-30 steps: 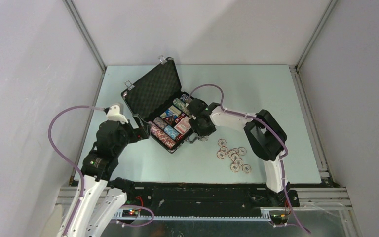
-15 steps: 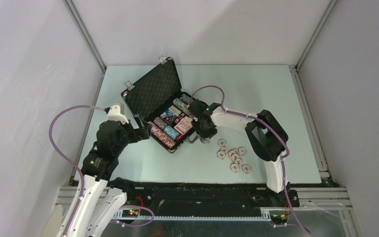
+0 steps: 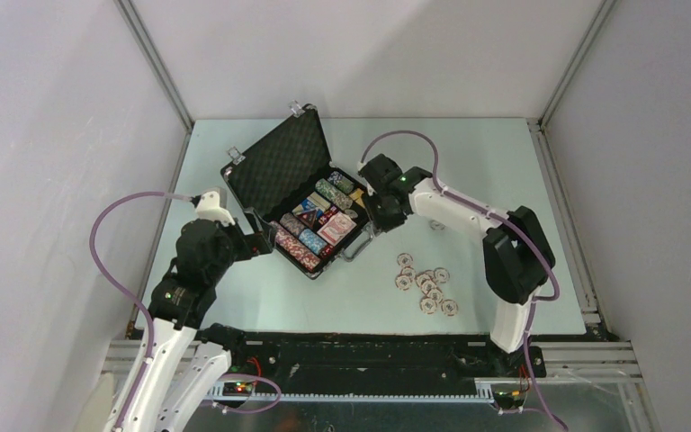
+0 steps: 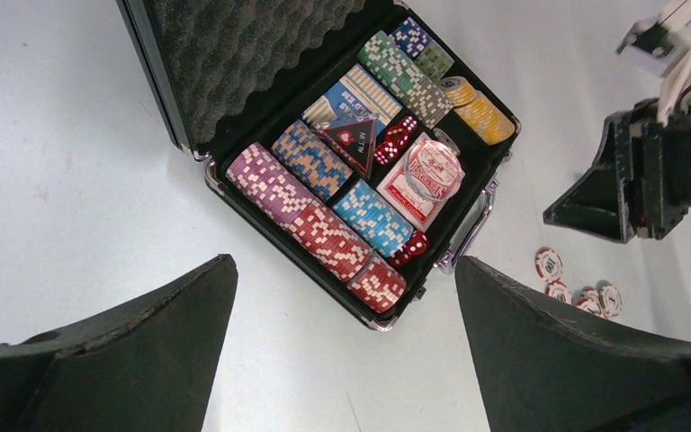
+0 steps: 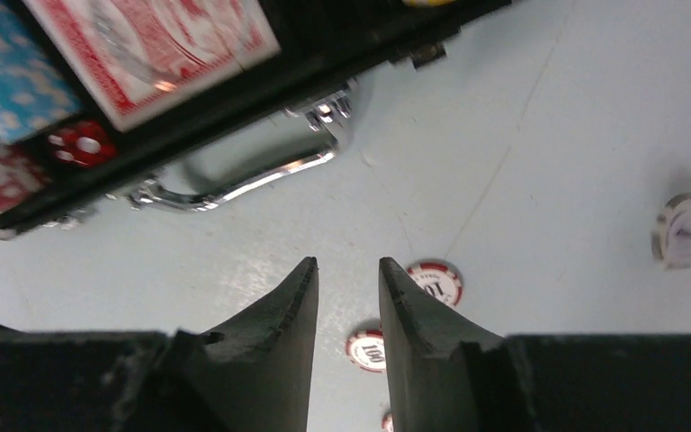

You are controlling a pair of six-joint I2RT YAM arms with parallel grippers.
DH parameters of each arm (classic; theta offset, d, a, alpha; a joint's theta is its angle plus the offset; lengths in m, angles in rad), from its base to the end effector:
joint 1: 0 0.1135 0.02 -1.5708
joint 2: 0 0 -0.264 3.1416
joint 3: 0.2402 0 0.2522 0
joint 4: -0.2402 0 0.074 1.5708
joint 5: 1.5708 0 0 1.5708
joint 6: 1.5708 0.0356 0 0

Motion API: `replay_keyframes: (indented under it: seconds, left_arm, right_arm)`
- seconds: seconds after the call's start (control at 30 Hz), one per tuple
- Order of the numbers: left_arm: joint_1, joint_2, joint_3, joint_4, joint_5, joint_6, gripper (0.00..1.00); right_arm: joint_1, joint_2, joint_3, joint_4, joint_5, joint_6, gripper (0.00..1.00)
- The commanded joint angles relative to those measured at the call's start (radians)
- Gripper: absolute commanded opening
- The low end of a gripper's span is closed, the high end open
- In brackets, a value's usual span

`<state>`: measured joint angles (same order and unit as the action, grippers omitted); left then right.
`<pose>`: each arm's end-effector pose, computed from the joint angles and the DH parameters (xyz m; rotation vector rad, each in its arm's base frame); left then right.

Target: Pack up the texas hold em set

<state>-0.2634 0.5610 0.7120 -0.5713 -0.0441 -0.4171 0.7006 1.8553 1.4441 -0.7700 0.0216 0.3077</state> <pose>0.1256 -0.0322 0.3054 -0.1832 2.0040 -0.3936 0.2942 0.2471 0.2226 -0.5369 2.7280 0.2387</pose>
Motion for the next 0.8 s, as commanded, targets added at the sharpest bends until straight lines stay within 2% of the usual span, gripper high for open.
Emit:
replay_keyframes:
  seconds: [0.0, 0.13, 0.27, 0.3, 0.37, 0.5, 0.63, 0.77]
  left_arm:
    - [0.008, 0.004, -0.009, 0.020, 0.020, 0.020, 0.98]
    - [0.009, 0.012, -0.010, 0.021, 0.029, 0.020, 0.98]
    - [0.009, 0.029, -0.016, 0.044, 0.067, 0.014, 0.98]
    - [0.009, 0.042, -0.017, 0.045, 0.074, 0.012, 0.98]
    - [0.009, 0.064, -0.013, 0.046, 0.090, 0.006, 0.98]
    - [0.009, 0.076, 0.000, 0.020, 0.100, 0.008, 0.98]
    - [0.009, 0.073, 0.034, -0.042, 0.128, 0.000, 0.98]
    - [0.006, 0.054, 0.056, -0.120, 0.142, -0.035, 0.98]
  right_arm:
    - [-0.003, 0.019, 0.122, 0.054, -0.047, -0.003, 0.33]
    - [-0.007, 0.074, 0.228, 0.008, -0.036, 0.012, 0.35]
    - [-0.024, 0.012, 0.176, 0.025, -0.022, 0.024, 0.51]
    - [-0.038, -0.001, 0.164, 0.026, -0.022, 0.031, 0.60]
    - [-0.058, -0.040, 0.127, 0.024, 0.017, 0.052, 0.70]
    - [-0.083, -0.135, 0.029, 0.047, 0.081, 0.115, 0.86]
    - [-0.104, -0.255, -0.047, 0.043, 0.142, 0.209, 0.86]
    - [-0.111, -0.367, -0.154, 0.094, 0.123, 0.248, 0.84]
